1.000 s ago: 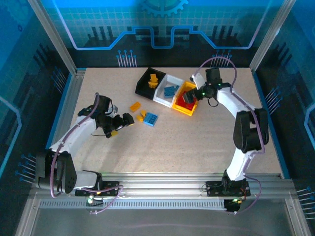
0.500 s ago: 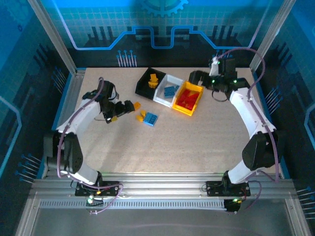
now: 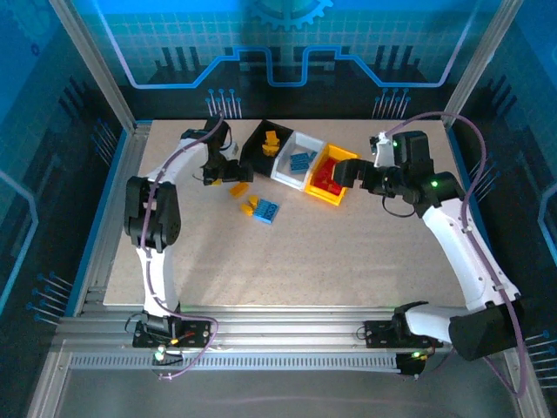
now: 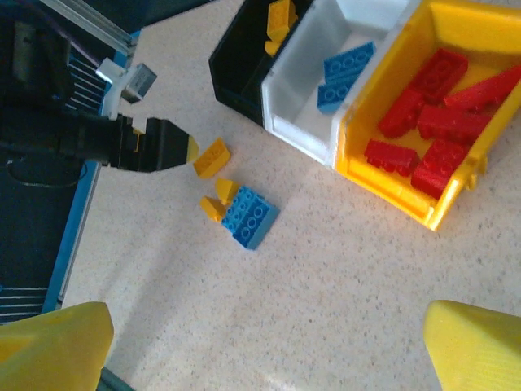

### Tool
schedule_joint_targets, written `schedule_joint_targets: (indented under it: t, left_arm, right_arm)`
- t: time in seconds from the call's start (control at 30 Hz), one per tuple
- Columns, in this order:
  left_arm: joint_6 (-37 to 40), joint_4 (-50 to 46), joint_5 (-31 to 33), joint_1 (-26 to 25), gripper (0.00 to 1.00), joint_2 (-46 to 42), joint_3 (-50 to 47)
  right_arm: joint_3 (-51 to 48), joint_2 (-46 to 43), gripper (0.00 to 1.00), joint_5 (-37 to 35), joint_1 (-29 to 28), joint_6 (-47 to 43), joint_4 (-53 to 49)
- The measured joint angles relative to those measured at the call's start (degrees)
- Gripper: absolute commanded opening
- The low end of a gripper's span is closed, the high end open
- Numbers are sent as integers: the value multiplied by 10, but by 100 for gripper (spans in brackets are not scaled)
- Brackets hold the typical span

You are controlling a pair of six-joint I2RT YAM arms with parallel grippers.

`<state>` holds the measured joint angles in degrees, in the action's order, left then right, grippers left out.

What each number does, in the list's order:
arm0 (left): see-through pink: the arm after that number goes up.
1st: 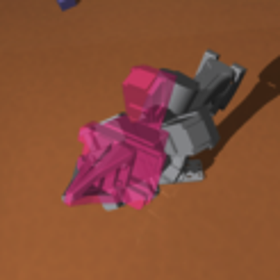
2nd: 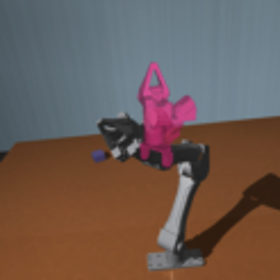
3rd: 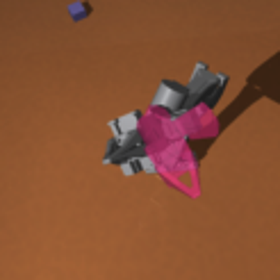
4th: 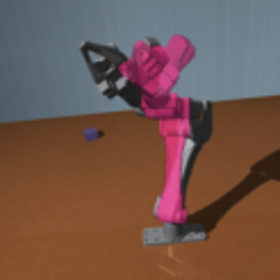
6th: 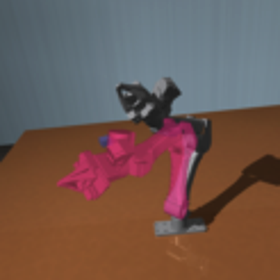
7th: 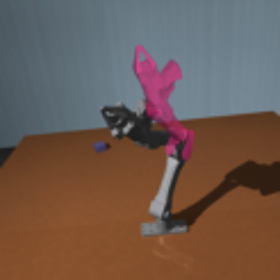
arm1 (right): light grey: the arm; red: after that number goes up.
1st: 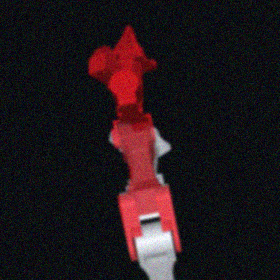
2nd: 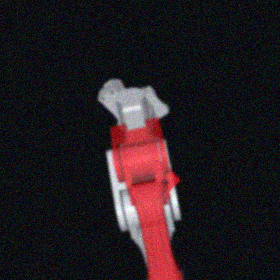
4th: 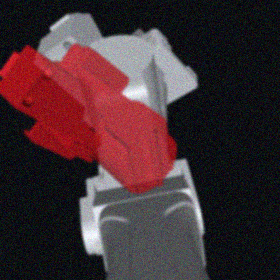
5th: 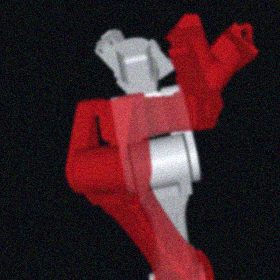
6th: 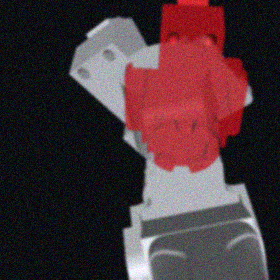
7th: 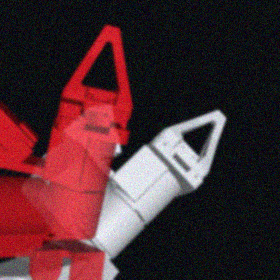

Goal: Sort the legos into containers by color

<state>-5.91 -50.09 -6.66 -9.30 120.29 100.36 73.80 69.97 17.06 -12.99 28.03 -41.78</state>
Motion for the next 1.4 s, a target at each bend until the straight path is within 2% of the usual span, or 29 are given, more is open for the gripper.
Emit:
schedule_joint_targets:
  t: [0.27, 0.67, 0.93, 1.1, 1.2, 1.4]
  left_arm:
    - [18, -7, 9, -6, 86, 64, 38]
    - [16, -6, 23, -9, 69, 87, 38]
    - [4, 5, 26, -9, 52, 88, 25]
    - [-2, 24, 31, -9, 46, 80, 2]
    - [-6, 39, 35, -8, 36, 70, -17]
    - [-19, 61, 28, -3, 31, 49, -49]
  right_arm:
    - [-18, 0, 94, 2, 0, 0, -30]
    - [-19, 7, 91, 15, 0, 1, -37]
    - [-21, 9, 91, 20, 0, 2, -36]
    - [-33, 9, 91, 21, 0, 5, -35]
    - [-38, 10, 91, 23, 0, 6, -35]
    - [-40, 10, 91, 26, 0, 11, -28]
